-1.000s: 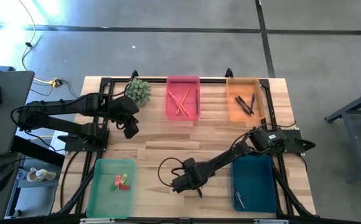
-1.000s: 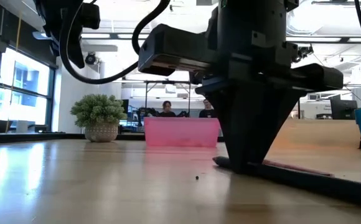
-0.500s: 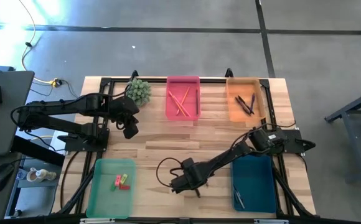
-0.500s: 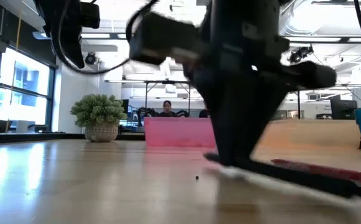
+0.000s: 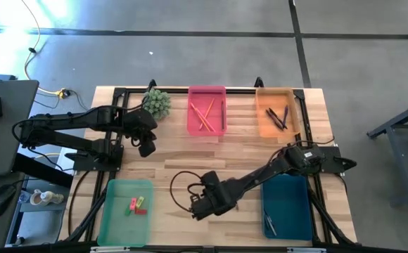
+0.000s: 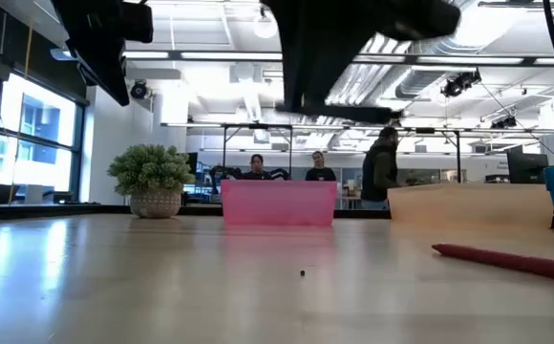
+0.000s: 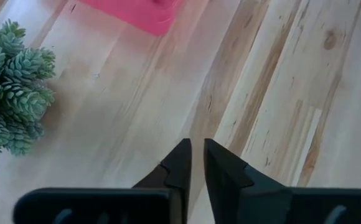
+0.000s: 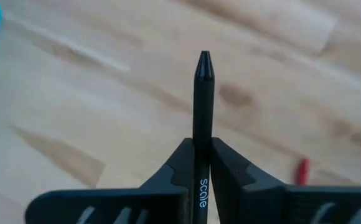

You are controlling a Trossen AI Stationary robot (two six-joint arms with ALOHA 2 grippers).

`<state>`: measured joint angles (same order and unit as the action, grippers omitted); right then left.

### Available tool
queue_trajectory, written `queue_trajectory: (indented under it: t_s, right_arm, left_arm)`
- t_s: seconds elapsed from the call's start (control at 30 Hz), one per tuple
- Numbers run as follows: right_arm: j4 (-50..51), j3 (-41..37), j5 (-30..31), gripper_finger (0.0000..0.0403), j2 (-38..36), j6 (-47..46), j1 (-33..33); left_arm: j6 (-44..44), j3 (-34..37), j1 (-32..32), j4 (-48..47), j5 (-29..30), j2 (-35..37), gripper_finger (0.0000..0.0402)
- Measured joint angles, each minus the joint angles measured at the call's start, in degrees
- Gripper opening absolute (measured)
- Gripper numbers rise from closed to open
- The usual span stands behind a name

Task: Sort crayons/erasers/pens/pencils in bins
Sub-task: Put the black pen into the orange bin

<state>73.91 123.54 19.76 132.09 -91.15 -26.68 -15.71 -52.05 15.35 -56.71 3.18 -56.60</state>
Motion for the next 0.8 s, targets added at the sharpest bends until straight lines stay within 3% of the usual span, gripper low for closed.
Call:
queue_trajectory:
  t_s: [0.33, 0.8]
  right_arm:
    - [16.0, 9.0, 10.3, 0.0018, -0.2, -0.1, 1.1]
    - [16.1, 9.2, 14.6, 0.0018, -1.7, 11.5, 5.6]
  left_arm:
    - [0.5, 0.0, 0.0, 0.1, 0.0, 0.0, 0.0095]
    - [-0.6, 0.0, 0.0, 0.5, 0.0, 0.0, 0.0110]
